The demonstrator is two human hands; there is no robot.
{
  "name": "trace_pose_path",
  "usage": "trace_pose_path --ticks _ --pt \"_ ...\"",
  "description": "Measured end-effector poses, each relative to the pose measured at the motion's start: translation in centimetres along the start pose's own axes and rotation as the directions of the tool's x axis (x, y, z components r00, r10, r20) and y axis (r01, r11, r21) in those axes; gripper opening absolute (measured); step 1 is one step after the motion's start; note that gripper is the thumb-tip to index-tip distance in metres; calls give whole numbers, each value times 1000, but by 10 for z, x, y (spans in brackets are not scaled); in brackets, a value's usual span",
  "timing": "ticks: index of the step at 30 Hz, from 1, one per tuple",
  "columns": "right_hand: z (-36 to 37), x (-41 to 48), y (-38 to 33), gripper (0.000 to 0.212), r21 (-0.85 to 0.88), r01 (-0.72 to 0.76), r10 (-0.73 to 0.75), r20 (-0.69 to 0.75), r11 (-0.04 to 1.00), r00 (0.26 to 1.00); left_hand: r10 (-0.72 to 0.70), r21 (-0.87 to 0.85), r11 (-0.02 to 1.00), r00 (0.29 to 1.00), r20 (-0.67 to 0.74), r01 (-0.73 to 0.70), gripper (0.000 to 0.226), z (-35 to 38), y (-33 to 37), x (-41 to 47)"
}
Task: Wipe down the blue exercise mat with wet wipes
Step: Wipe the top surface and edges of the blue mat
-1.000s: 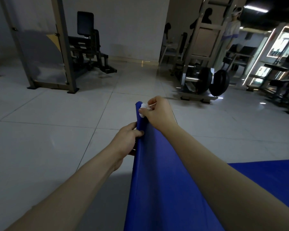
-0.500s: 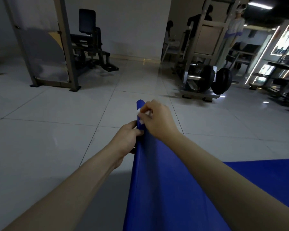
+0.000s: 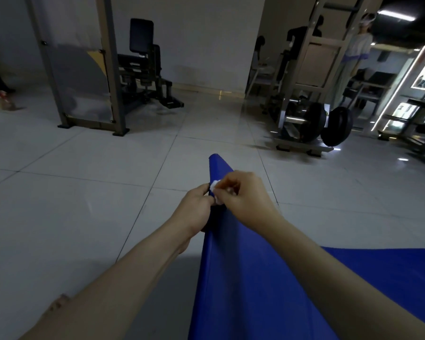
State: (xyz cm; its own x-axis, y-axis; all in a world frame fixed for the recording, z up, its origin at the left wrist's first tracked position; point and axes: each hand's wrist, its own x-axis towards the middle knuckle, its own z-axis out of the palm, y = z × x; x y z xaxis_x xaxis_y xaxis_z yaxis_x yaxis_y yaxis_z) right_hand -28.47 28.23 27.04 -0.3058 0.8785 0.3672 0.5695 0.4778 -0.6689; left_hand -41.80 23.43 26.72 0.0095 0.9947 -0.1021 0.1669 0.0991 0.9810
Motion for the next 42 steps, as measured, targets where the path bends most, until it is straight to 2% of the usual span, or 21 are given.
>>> trace_pose_path --ticks 5,9,13,16,19,22,24,25,28,31,36,39,42 --pt "4 45 4 8 -66 -10 2 -114 998 993 3 -22 1000 1000 16 -3 35 1 -1 2" --pt "5 98 10 2 -148 -89 61 -180 985 982 2 -68 998 999 35 1 37 3 -1 5" --pt "13 86 10 4 -135 -110 94 -116 985 989 -15 -69 997 1000 0 15 35 3 -2 7" --pt "20 32 9 10 6 -98 98 -51 995 994 -17 -29 999 999 -34 16 31 2 -5 6" --pt "15 -10 6 10 51 -79 80 -17 996 997 4 -7 1000 1000 -20 -4 27 1 -8 3" --pt "10 11 9 10 16 -48 49 -63 999 997 4 -11 1000 1000 20 -4 35 2 -8 2" --pt "8 45 13 2 -39 -67 62 -125 997 990 -7 -35 999 999 33 9 41 2 -9 2" --pt "6 62 15 6 -53 -85 76 -154 995 985 -9 -50 999 999 42 11 43 2 -8 2" --pt "6 90 16 2 -84 -122 109 -142 989 984 -4 -89 996 999 51 9 43 1 -8 0" --pt "13 71 11 3 -74 -117 112 -73 990 991 -8 -85 996 999 35 11 41 1 -10 2" --pt "8 -6 10 11 128 -51 52 -8 991 999 -1 -20 1000 999 40 1 41 -3 -10 0" --pt "6 -4 9 11 100 -50 52 -15 994 999 -5 -8 1000 999 54 5 44 -2 -10 1" --pt "4 31 8 7 21 -59 61 -108 998 992 -24 -49 998 997 80 28 41 -3 -10 2"
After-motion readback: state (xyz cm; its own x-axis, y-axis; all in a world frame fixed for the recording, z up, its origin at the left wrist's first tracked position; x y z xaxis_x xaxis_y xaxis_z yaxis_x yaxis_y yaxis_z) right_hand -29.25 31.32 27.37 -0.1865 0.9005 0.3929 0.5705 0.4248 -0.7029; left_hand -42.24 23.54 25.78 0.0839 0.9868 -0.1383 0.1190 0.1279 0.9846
